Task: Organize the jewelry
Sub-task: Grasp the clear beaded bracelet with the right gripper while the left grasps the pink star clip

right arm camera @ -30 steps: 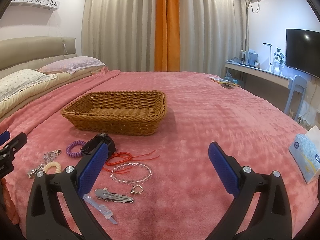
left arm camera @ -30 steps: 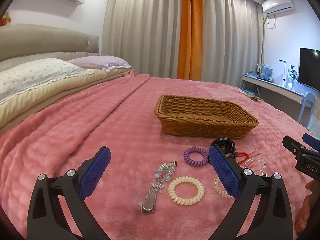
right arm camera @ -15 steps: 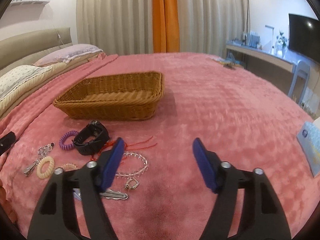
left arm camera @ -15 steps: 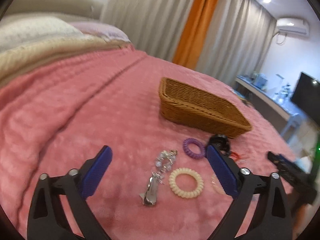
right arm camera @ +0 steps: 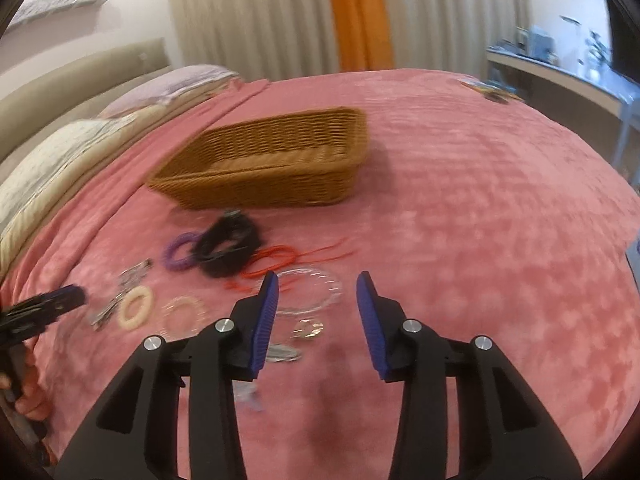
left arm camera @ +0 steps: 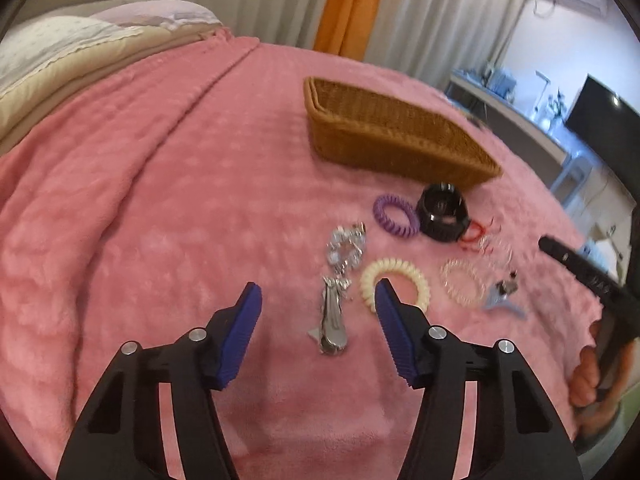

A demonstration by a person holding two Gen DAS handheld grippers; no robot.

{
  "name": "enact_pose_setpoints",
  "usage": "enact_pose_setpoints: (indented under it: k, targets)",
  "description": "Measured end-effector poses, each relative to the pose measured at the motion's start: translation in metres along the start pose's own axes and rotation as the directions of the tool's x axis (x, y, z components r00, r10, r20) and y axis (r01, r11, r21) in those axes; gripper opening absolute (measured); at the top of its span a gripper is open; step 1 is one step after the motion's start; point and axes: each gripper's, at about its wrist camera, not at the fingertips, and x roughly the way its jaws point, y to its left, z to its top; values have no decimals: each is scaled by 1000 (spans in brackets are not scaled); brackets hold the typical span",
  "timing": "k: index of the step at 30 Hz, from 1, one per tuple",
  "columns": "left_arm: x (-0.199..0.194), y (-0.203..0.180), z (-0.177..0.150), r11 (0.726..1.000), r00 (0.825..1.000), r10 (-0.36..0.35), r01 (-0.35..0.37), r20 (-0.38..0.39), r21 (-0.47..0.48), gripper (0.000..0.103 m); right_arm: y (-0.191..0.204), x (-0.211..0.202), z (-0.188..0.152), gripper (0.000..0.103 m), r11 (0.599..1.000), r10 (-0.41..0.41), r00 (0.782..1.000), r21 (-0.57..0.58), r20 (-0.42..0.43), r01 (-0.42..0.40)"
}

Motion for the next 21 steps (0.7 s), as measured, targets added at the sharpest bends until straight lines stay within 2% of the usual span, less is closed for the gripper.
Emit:
enact_pose_setpoints:
  k: [3, 5, 8, 12, 14, 17, 18, 19, 21]
  targets:
    - [4, 1, -6, 1000, 999, -13, 13, -30, -1, 56, 29, 4, -1, 37, 997, 64, 997, -47, -34, -65]
    - [6, 1, -9, 1000, 999, -6, 6, -46, 1, 54, 50, 13, -2, 29, 992, 92, 993, -77, -74, -98]
    - [9, -1, -11, 1000, 998, -8, 9, -57, 11, 53, 74, 31, -1, 28, 987, 92, 987, -117, -131, -107]
    - [13, -6, -14, 1000, 998, 9, -7, -61, 28, 50, 88, 50, 0, 27, 982, 109, 974, -132, -198, -137]
    - [14, -7, -17, 999, 998, 26, -24, -55, 34, 47, 93, 56, -1, 27, 979, 85, 972, -163, -217, -122]
    - [15, -10, -17, 997, 997, 59, -56, -54, 48, 39, 100, 68, -6, 26, 976, 38, 969, -199, -245, -89]
    - [16, -11, -18, 996, 996, 71, -68, -56, 54, 33, 102, 71, -8, 25, 975, 28, 967, -207, -255, -83]
    - [18, -12, -18, 996, 995, 77, -74, -59, 59, 24, 103, 72, -8, 21, 974, 19, 967, -213, -254, -75]
    - [19, -14, -18, 994, 994, 87, -83, -63, 71, 22, 106, 70, -9, 11, 970, 14, 969, -232, -246, -73]
